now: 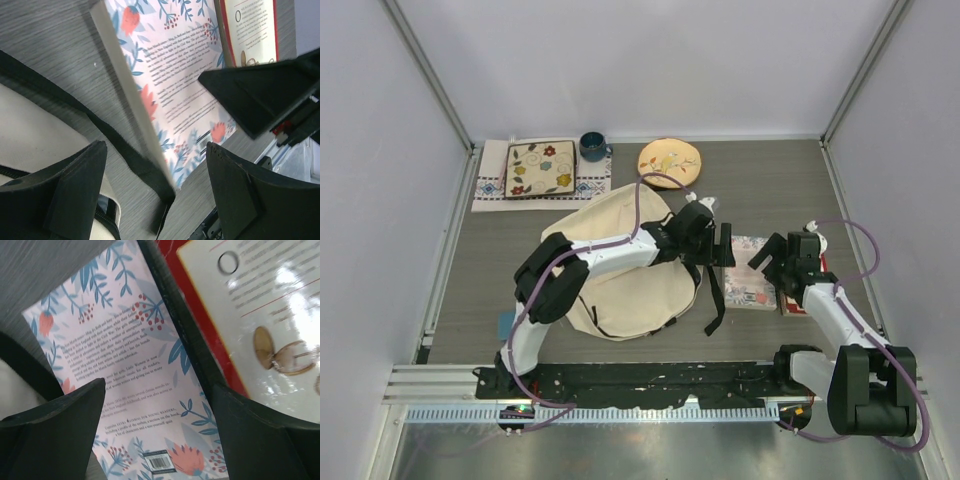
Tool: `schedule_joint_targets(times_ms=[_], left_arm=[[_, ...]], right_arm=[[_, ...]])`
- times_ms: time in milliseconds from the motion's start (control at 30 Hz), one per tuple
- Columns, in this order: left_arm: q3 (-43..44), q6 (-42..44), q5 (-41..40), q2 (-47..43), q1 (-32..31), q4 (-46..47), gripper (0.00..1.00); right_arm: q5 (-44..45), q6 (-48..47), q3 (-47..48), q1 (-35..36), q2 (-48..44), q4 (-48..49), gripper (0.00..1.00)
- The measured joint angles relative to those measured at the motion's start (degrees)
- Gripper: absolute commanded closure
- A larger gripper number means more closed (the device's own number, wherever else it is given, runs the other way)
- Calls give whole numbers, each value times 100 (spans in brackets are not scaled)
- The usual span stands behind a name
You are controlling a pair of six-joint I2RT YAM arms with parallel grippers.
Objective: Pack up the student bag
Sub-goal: Pick up the book from the center of the board.
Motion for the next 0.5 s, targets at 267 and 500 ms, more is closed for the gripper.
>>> schedule_joint_targets(times_ms=[267, 500], left_arm=[[192, -129, 212, 358, -13, 39, 18], [446, -245, 374, 629, -31, 31, 23]], right_arm=[[-966, 181, -354, 4, -149, 136, 12], [-1069, 214, -372, 2, -144, 170, 12]])
